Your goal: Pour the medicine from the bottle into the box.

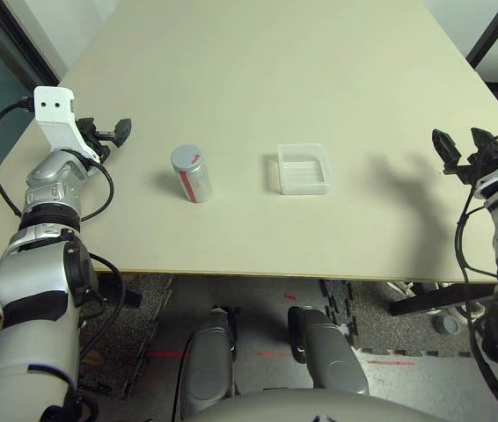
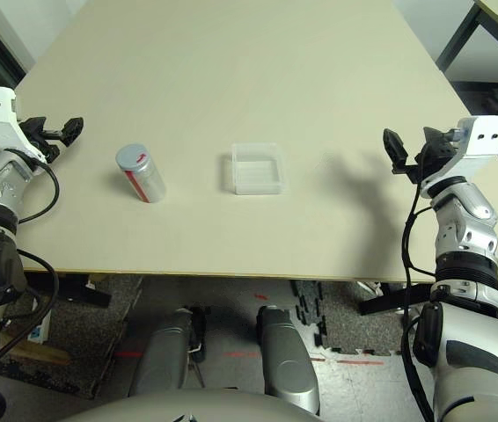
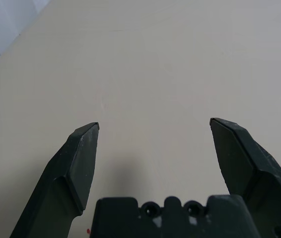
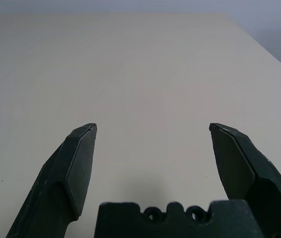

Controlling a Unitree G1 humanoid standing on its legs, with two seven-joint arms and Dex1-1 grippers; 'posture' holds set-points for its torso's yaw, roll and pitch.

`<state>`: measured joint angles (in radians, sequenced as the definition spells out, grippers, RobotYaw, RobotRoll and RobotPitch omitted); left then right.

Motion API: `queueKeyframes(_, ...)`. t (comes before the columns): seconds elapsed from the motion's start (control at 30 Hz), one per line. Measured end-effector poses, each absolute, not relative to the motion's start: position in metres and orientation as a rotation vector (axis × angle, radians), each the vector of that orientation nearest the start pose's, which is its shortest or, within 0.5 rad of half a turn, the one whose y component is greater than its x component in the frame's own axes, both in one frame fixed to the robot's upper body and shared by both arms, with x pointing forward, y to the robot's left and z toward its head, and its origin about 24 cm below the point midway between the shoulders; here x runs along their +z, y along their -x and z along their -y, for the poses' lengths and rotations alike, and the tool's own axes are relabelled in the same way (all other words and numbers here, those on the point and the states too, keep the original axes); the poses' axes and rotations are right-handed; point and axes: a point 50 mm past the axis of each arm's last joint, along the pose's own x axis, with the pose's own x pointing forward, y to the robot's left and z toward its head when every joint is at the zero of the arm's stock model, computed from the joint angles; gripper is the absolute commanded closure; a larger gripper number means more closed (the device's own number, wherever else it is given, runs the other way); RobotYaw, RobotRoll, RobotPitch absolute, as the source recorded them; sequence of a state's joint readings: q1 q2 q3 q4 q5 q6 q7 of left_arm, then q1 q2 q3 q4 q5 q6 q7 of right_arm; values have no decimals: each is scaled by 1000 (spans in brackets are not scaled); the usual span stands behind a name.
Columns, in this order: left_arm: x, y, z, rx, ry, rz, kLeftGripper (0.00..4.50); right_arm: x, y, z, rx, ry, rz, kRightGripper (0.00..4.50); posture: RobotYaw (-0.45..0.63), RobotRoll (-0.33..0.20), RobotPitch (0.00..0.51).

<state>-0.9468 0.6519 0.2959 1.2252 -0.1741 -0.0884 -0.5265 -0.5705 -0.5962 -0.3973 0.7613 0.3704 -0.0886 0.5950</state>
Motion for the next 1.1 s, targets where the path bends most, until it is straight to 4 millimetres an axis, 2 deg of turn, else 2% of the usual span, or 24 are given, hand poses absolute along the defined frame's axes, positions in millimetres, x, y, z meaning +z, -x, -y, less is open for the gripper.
queueKeyframes(0.63,159,-370,-324,-42,-29,-22,18,127,-324,329,125,-35,143,0,-161,0,146)
queueKeyframes(0.9,163,-370,-320,-90,-28,1,18,133,-317,320,316,-39,159,0,-147,0,155)
queueKeyframes(1.1,154,-363,-322,-135,-1,-19,18,143,-315,306,505,-52,168,0,-127,0,157)
